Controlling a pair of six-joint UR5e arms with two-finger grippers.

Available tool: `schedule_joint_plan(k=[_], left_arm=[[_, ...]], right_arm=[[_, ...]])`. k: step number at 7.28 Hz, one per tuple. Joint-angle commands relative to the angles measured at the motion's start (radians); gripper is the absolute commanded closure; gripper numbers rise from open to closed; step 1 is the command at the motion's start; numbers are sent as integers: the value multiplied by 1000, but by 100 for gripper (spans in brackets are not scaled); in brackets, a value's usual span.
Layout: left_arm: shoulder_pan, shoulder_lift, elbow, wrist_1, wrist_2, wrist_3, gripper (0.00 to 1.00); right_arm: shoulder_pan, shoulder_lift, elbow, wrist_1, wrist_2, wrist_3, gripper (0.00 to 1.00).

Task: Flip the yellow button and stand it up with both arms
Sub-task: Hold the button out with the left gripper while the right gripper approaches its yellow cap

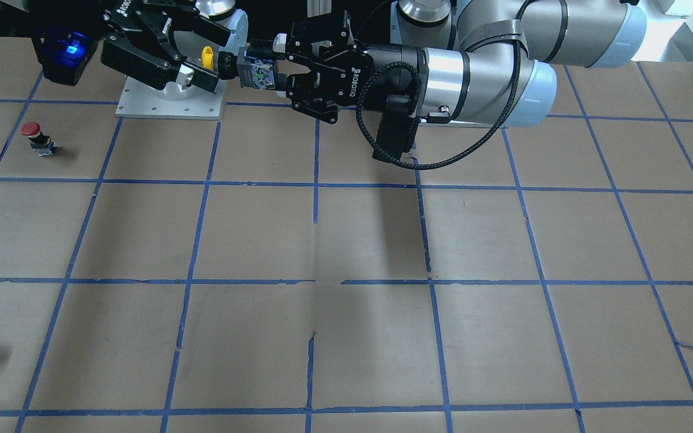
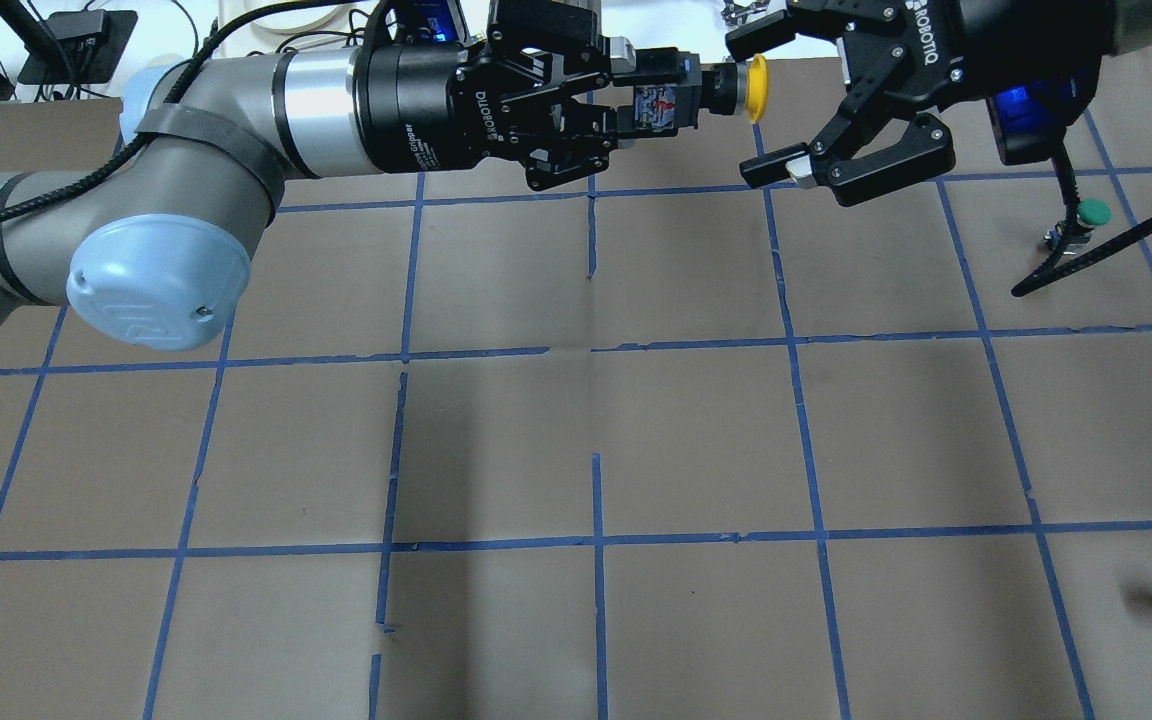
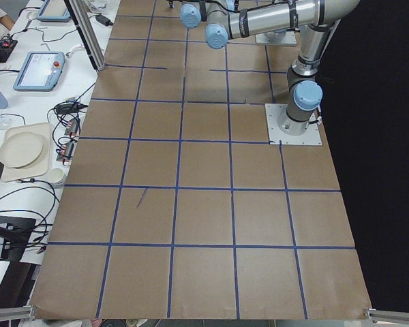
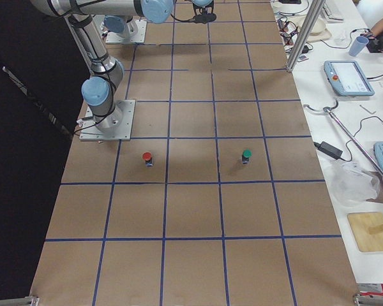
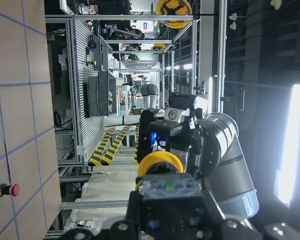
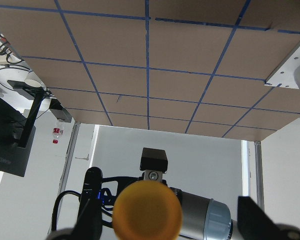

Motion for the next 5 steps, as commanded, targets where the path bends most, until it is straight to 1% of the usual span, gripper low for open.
schedule_joint_plan(k=[1, 2, 3, 4, 5], left_arm=[[0, 0, 0, 0, 0, 0, 89], [0, 0, 0, 0, 0, 0, 89], [0, 1, 0, 0, 0, 0, 89], [0, 1, 0, 0, 3, -2, 88], [0, 1, 1, 0, 5, -32, 45]], right_arm=[[-2, 6, -1, -2, 0, -1, 64], [-8, 6, -1, -2, 1, -1, 77], [-8, 7, -1, 0, 9, 0, 85], [-9, 7, -1, 0, 15, 0, 88], [-9, 5, -1, 1, 15, 0, 90]])
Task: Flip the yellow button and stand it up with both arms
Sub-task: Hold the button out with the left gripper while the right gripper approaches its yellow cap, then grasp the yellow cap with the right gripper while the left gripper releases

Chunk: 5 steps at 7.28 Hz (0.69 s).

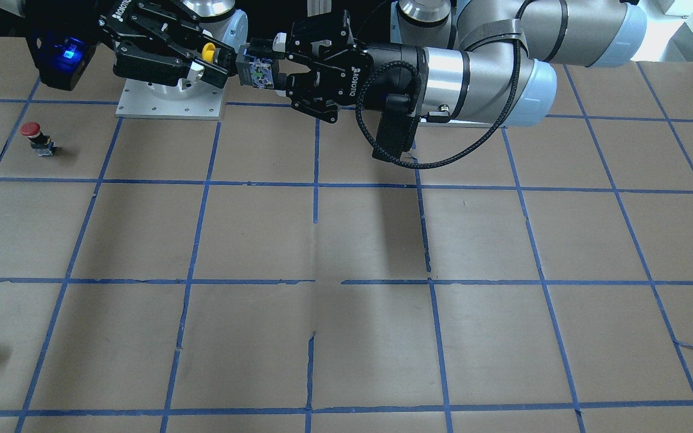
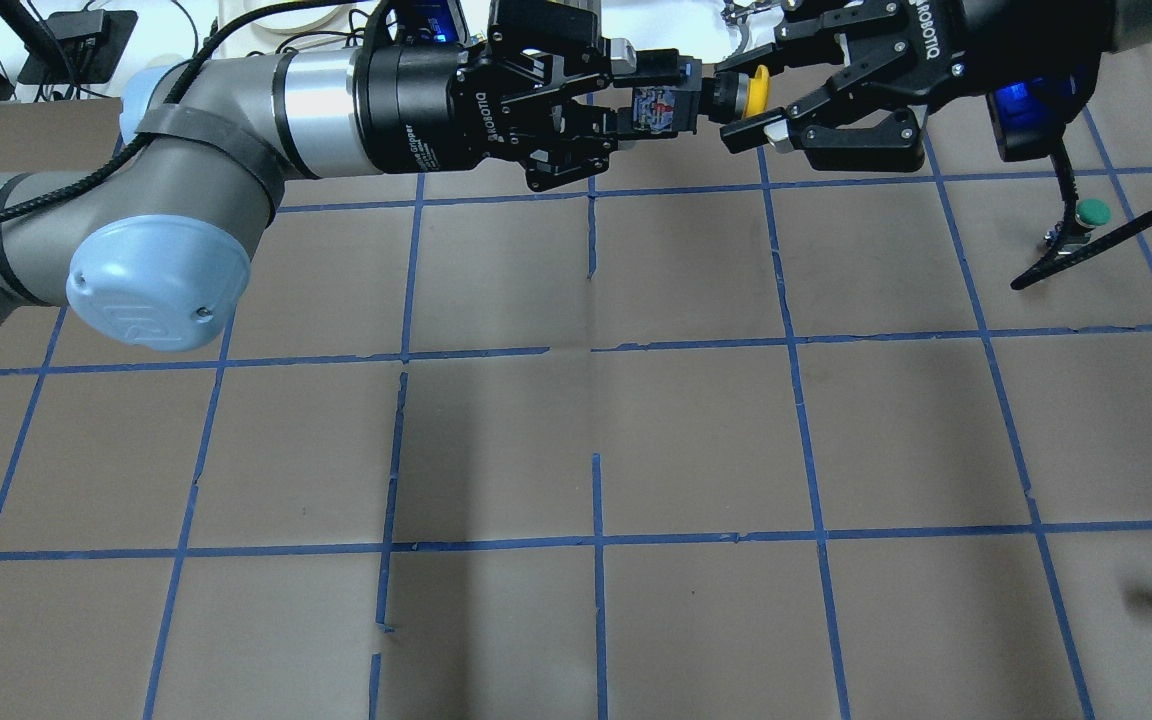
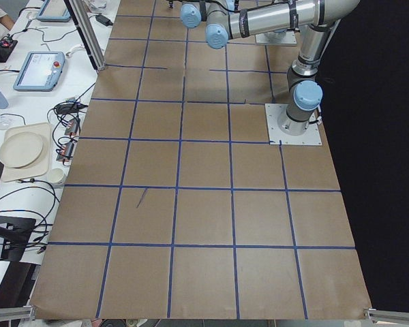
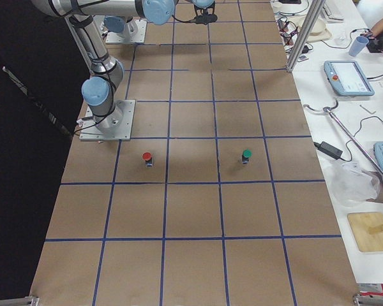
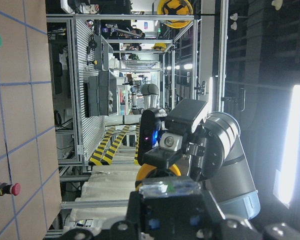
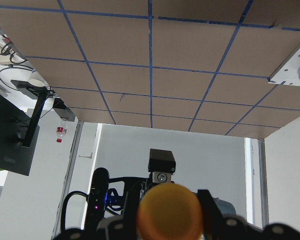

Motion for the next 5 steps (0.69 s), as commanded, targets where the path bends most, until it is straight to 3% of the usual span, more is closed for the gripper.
schedule_joint_plan(k=[1, 3, 5], left_arm=[[0, -1, 1, 44, 4, -52, 4], [2, -4, 1, 168, 9, -207, 1], [14, -12, 13, 282, 143, -364, 1]], right_arm=[[-3, 0, -2, 0, 3, 0, 90], [-16, 0, -2, -3, -3, 2, 91], [-109, -3, -9, -26, -21, -4, 91]])
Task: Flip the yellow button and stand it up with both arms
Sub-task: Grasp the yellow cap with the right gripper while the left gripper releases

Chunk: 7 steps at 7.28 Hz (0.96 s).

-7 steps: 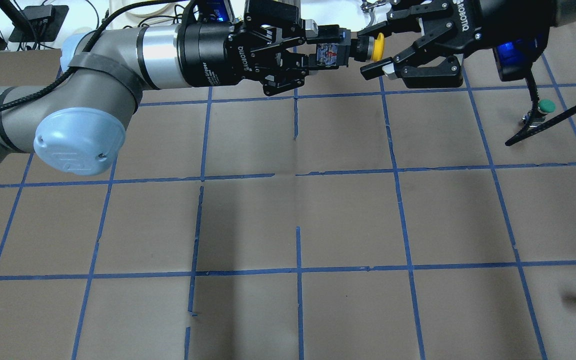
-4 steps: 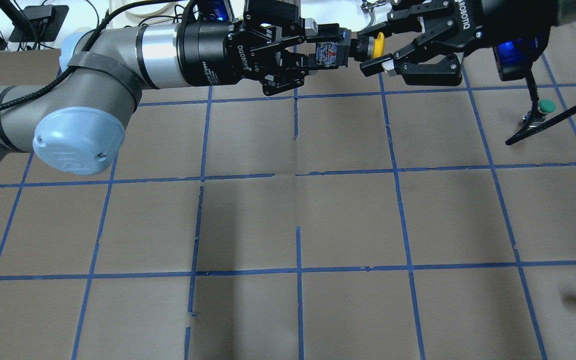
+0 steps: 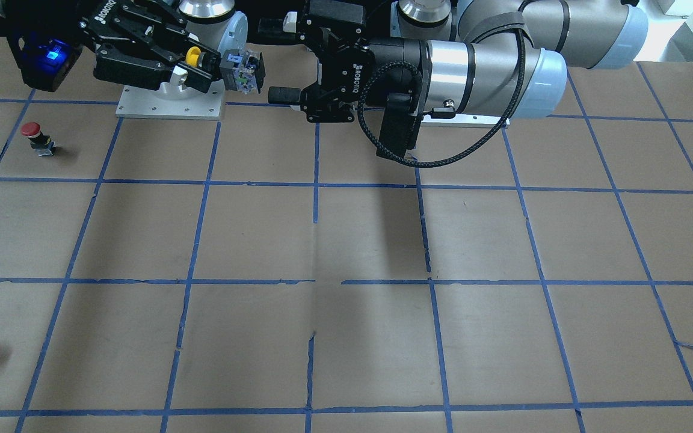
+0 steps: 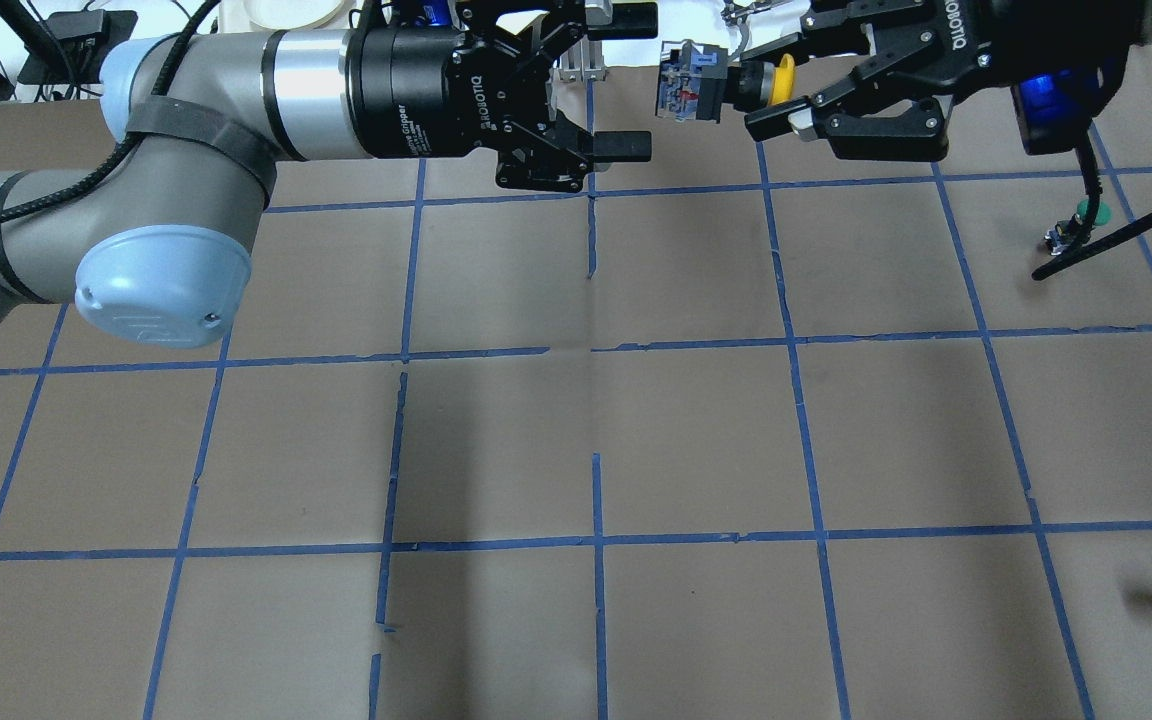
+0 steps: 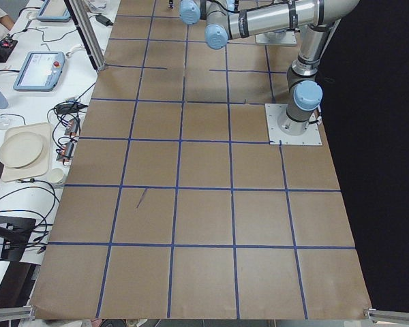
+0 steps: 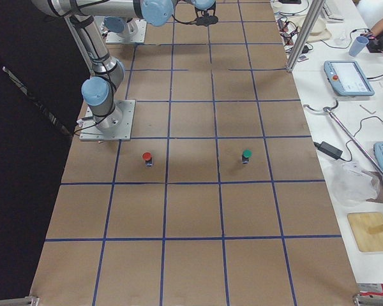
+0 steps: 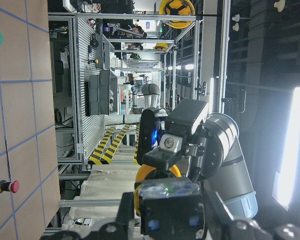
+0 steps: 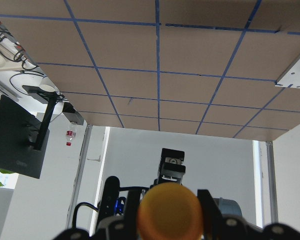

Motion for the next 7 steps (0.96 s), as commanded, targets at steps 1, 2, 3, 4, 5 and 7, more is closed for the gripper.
schedule_joint_plan(k=[1, 2, 3, 4, 5, 7], left_arm=[[11, -24, 41, 134, 65, -208, 1], [11, -41, 80, 187, 155, -264, 1], [9, -55, 126, 191, 333, -262, 1], [9, -72, 160, 186, 426, -257, 2], [5, -81, 183, 185, 555, -252, 2], [-6, -51, 184, 122, 820, -233, 1]], right_arm=[[-73, 3, -37, -33, -78, -41, 91], [-75, 6, -52, -38, -183, -134, 91], [-75, 6, -51, -26, -366, -324, 91], [-75, 6, -47, -15, -526, -486, 91], [-75, 6, -39, -15, -660, -664, 91], [-77, 5, 13, -59, -900, -1034, 93]])
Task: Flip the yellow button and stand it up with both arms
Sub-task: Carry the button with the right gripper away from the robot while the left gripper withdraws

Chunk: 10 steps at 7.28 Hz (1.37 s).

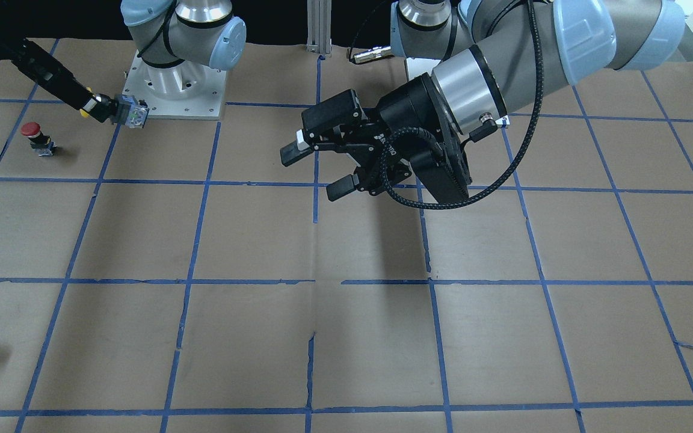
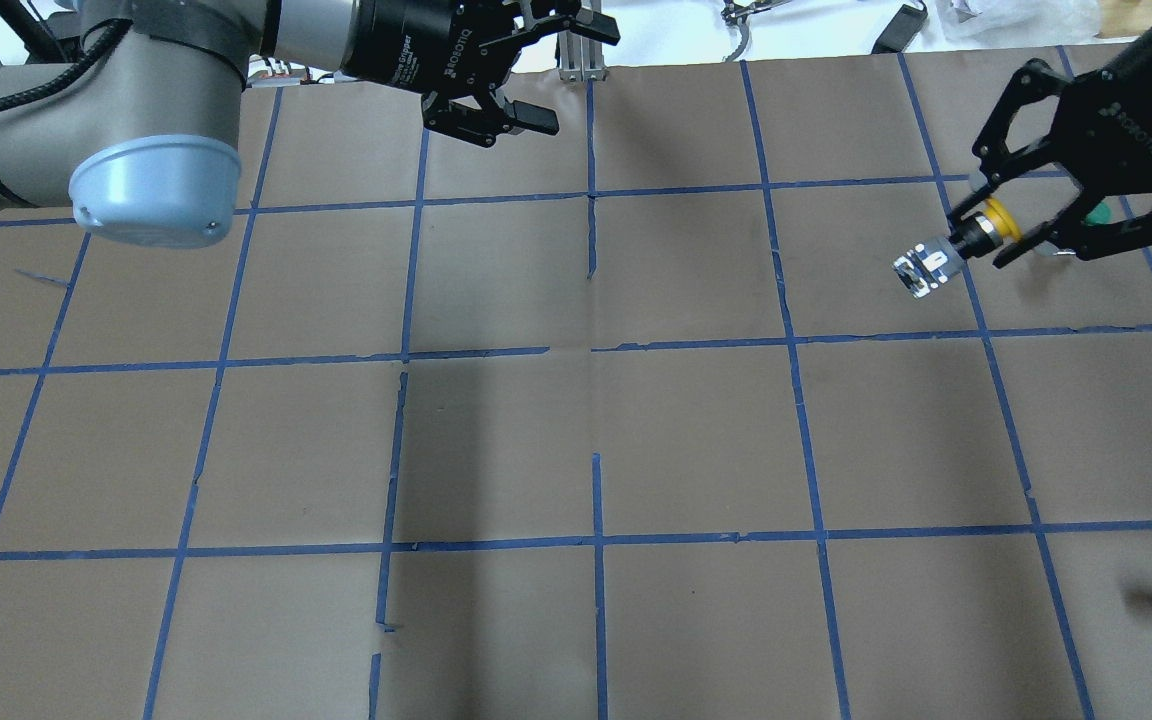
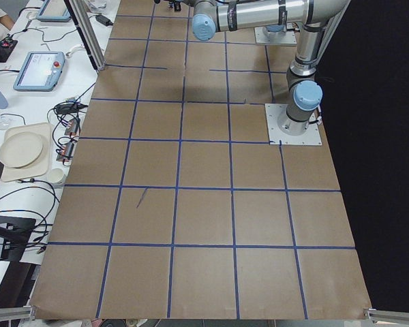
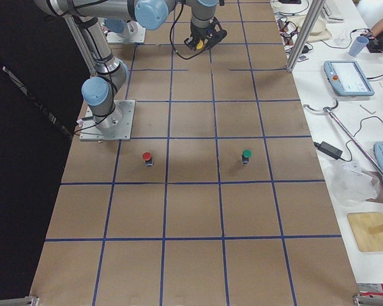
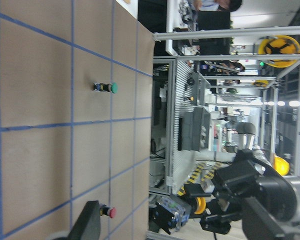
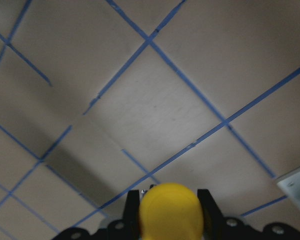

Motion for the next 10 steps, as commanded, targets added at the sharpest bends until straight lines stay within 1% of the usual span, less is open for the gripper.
schedule_joint_plan(k=[1, 2, 3, 4, 5, 6, 7, 8, 9, 10], left_arm=[[2, 42, 14, -165, 339, 106, 1], [8, 80, 21, -280, 516, 180, 1], [19, 119, 41, -397, 695, 284, 1], [22, 131, 69, -454, 823, 349, 1], [21, 144, 95, -531, 894, 402, 1], [40, 166, 109, -577, 963, 462, 0], [59, 176, 112, -599, 946, 463, 0], [65, 162, 110, -603, 889, 461, 0], [65, 151, 107, -603, 892, 460, 0], [65, 139, 95, -600, 886, 440, 0]], right_arm=[[0, -9, 88, -144, -232, -267, 93], [-1, -29, 156, -269, -260, -401, 94], [-1, -62, 222, -377, -263, -529, 94], [-3, -88, 286, -457, -263, -595, 94], [-10, -99, 335, -532, -266, -724, 94], [-13, -105, 366, -586, -268, -854, 95], [-19, -104, 373, -606, -266, -965, 95], [-74, -101, 379, -606, -251, -1087, 95], [-157, -98, 408, -635, -244, -1281, 95], [-205, -80, 452, -724, -236, -1399, 95]])
